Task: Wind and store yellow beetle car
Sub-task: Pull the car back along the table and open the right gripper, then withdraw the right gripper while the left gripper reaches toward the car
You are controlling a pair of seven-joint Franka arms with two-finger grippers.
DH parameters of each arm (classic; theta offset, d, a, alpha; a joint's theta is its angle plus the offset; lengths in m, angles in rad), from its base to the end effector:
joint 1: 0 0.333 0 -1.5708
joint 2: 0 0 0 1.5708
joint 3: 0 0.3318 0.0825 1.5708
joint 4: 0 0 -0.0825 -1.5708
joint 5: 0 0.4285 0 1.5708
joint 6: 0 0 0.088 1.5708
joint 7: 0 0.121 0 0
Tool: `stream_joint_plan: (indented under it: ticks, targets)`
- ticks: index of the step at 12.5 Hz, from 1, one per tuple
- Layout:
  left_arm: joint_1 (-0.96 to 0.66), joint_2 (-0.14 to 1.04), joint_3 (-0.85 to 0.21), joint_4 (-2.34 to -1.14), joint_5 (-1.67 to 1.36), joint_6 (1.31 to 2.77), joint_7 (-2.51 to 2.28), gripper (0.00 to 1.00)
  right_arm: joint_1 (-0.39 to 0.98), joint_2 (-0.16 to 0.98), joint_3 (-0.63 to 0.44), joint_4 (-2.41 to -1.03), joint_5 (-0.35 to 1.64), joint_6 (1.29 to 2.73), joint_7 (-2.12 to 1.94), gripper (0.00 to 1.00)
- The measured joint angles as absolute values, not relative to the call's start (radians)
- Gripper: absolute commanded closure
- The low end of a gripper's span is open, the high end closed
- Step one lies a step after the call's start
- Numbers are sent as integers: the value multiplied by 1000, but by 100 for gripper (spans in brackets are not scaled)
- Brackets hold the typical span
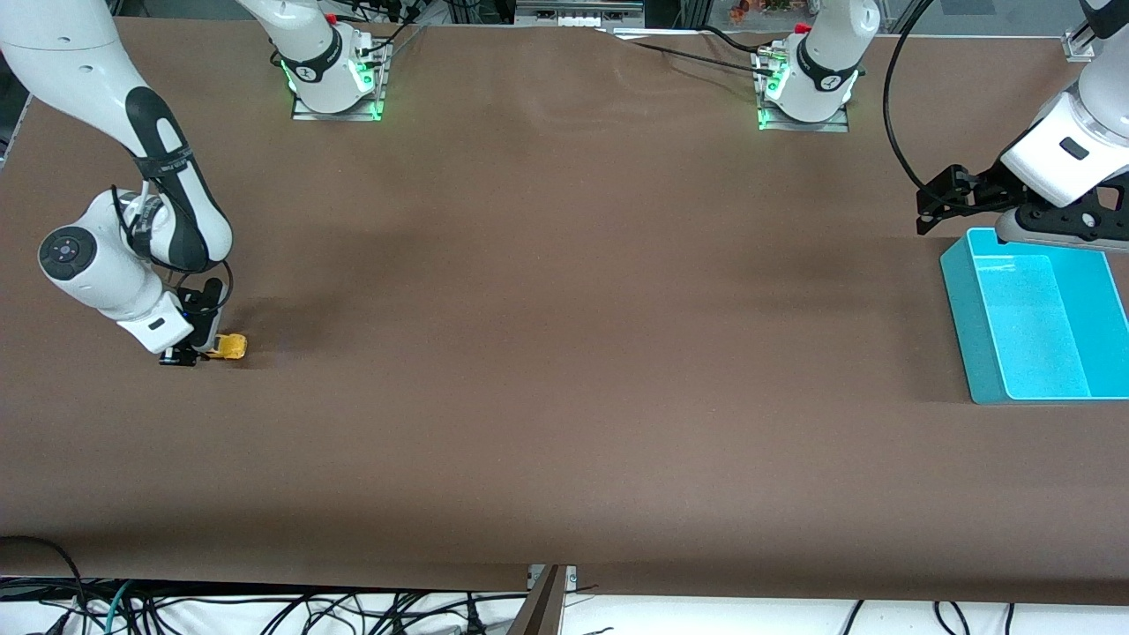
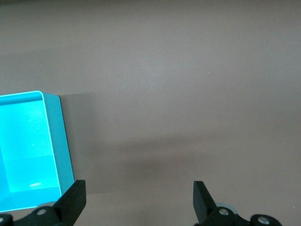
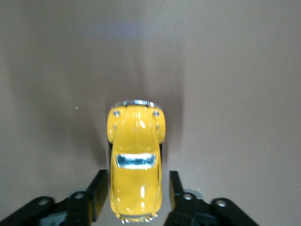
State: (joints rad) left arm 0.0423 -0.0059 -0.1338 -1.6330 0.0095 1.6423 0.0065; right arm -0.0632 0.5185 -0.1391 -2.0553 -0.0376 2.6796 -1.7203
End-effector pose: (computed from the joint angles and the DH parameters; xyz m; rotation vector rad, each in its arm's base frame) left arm 0.6004 -0.0542 0.6039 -3.1281 0.1544 -0.0244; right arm 0.6243 -0.1278 0.1554 2.1210 2.1249 -0.0121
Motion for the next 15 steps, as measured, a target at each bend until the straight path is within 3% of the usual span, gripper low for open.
stream_joint_plan:
  ticks: [9, 15]
  targets:
    - [42, -6, -134, -1633, 10, 1641, 6, 0, -62, 514, -102, -1860, 33, 2451, -1670, 0]
    - [47, 26, -129, -1642, 9, 1636, 6, 0, -41, 434, -15, -1757, 38, 2225, -1133, 0]
